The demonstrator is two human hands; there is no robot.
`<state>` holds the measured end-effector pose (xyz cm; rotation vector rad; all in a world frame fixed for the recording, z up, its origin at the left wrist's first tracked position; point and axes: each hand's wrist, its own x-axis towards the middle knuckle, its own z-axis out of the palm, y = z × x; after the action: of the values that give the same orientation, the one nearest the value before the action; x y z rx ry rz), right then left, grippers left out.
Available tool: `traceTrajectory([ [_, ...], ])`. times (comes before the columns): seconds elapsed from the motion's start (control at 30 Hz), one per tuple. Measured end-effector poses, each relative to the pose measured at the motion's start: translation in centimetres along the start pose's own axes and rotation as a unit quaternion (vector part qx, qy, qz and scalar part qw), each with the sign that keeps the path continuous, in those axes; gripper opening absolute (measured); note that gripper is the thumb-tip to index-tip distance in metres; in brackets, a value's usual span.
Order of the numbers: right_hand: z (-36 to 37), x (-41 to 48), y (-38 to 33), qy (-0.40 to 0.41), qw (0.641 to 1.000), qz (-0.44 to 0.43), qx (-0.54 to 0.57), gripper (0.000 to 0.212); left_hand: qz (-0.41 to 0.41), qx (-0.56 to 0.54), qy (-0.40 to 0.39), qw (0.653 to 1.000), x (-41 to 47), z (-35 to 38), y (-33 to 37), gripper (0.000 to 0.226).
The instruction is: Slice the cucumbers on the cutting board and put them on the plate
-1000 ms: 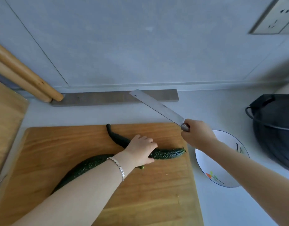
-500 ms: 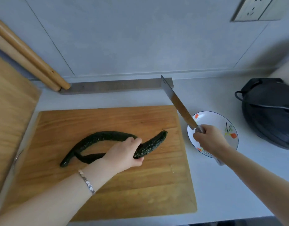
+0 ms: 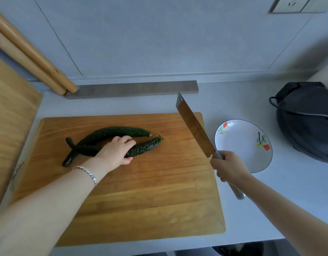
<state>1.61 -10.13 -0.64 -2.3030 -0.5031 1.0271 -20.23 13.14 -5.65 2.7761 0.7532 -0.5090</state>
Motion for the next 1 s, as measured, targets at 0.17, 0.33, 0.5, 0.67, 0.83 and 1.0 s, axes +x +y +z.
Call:
traceTrajectory([
  [0.17,0.4,-0.8,-0.2,-0.037,0.995,0.02,0.087,0.026,0.025,-0.018,0.042,0.999,-0.7,0.2,2.5,0.052],
  [0.33,0.3,-1.5,-0.1,-0.065,0.987,0.063,0.132,0.047,0.087,-0.051,0.002,0.995,-0.8,1.6,8.2,0.057],
  [0.5,0.1,-1.7,0.6,-0.075,0.991,0.088,0.067,0.061,0.048,-0.041,0.001,0.998,-0.2,2.4,10.4,0.057],
  [0.67,0.3,-1.4,1.0,-0.08,0.994,0.076,0.008,0.061,0.04,-0.04,-0.015,0.998,0.1,2.2,10.5,0.057],
  [0.83,0.4,-1.0,1.1,-0.088,0.994,0.063,-0.006,0.06,0.038,-0.041,-0.027,0.998,0.2,2.1,10.5,0.057],
  [1.0,0.9,-0.8,1.5,-0.081,0.995,0.047,-0.032,0.06,0.033,-0.042,-0.037,0.998,0.3,2.1,10.5,0.057],
])
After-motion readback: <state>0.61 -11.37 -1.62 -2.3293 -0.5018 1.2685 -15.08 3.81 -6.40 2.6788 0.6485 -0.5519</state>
